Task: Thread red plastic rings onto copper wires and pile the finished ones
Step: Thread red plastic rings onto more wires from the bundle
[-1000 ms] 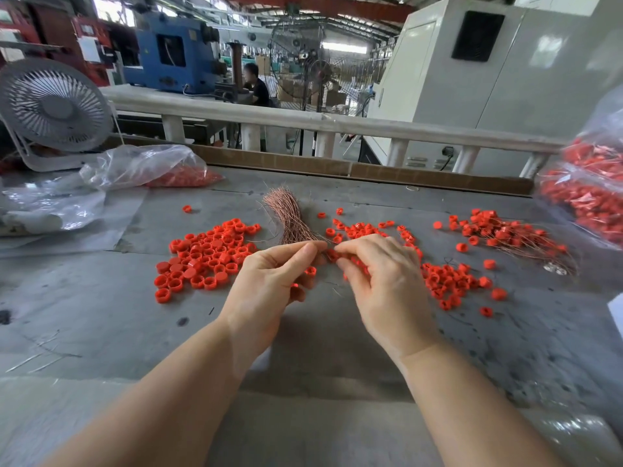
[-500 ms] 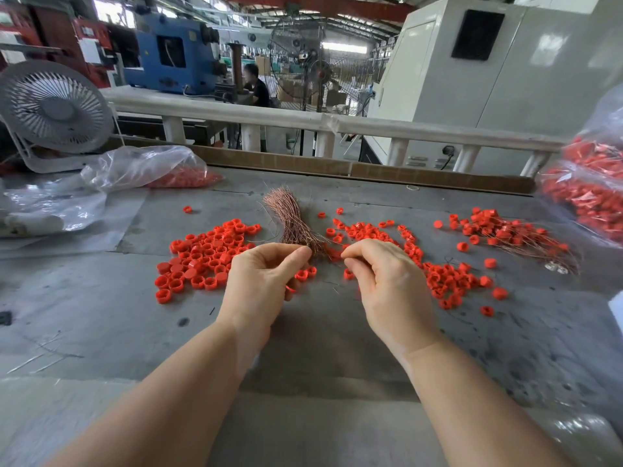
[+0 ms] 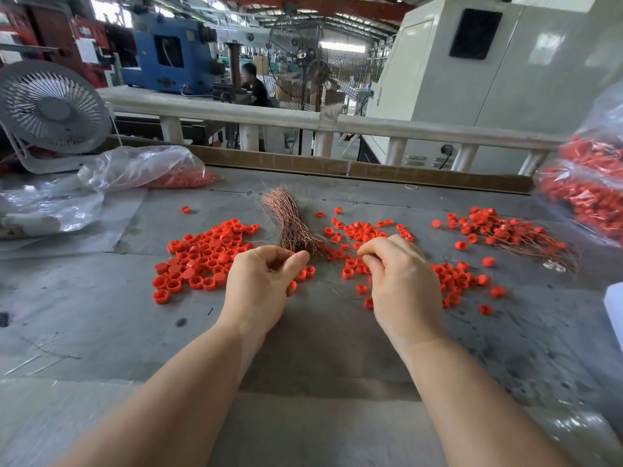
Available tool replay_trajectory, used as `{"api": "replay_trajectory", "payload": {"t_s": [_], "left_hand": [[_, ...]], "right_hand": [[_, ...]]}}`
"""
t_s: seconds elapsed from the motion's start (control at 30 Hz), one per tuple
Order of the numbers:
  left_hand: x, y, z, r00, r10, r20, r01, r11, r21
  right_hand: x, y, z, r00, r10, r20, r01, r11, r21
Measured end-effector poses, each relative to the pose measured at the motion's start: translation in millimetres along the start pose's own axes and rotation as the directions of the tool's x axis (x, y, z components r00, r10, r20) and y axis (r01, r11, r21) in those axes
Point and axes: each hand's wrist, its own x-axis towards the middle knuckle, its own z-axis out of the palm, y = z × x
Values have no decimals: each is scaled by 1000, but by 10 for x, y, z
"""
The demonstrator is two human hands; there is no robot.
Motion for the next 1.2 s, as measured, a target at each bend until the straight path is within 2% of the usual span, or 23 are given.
{"api": "replay_trajectory", "payload": {"t_s": [0.13,0.27,0.53,0.77,0.97,1.2], "left_hand": [[0,-17,20,998,-11,58,12,1000,-5],[-12,-34,56,992,-13,124,7,999,50],[4,-47,40,996,15,91,-25,993,113],[-9,-33,32,995,31,98,-46,986,157],[-30,-22,33,983,101,152,-140,953,269],[-52,-29,37,965,155,211,-225,902,368]], "right_hand": [[8,32,-18,999,41,-32,-43,997,-64],[2,56,-21,997,70,-21,-73,977,-199],[-3,49,-40,993,119,18,-109,948,-299],[7,45,-67,992,121,-21,-122,954,-273],[5,13,-63,987,80,-137,-106,975,-193],[14,12,-63,982,76,-170,-97,988,-116]]}}
